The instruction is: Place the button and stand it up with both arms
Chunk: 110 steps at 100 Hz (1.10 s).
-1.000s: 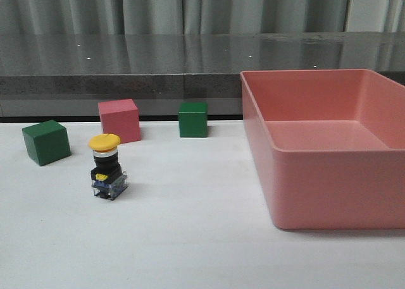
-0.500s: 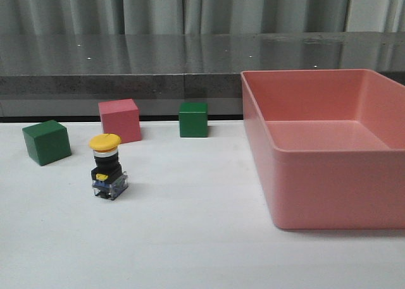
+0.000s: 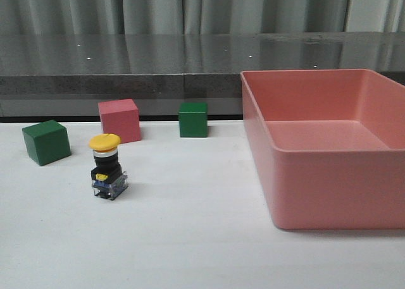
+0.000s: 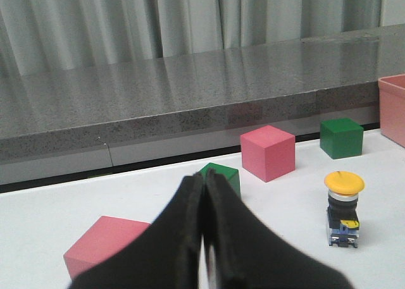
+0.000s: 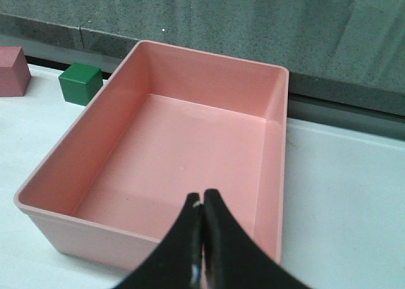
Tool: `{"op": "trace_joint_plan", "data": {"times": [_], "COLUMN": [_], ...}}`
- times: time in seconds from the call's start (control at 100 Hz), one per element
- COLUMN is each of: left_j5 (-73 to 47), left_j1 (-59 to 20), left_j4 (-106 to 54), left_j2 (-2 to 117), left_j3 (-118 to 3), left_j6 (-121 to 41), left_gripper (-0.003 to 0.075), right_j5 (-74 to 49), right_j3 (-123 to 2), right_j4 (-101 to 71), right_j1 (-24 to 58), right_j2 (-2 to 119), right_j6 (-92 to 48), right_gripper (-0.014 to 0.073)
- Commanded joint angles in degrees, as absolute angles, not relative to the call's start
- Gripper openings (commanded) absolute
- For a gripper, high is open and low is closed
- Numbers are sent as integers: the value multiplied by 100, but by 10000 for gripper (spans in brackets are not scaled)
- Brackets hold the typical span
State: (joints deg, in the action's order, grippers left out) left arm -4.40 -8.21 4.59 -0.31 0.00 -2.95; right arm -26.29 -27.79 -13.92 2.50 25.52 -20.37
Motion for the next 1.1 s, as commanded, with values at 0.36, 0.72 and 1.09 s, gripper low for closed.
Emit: {"op": "trace_joint_plan", "data": {"times": [0.36,0.72,1.09], "left_j5": [80,80,80], "left_j1": [-799,-799,-799], "left_j4": [448,448,448], "left_j2": [-182,-182,-182], "left_j3": [256,256,256], "left_j6": [-236,-236,-236], "left_gripper": [-20,-20,-20], "right_j5": [-2268,-1506,580], "right_j3": [-2932,-2280,-150], "right_j4": [-1426,-675,-111], "right_j1": [206,217,414], "right_j2": [2591,2071,161], "right_j6": [-2046,-1675,-555], "right_gripper": [-62,-62,-62]}}
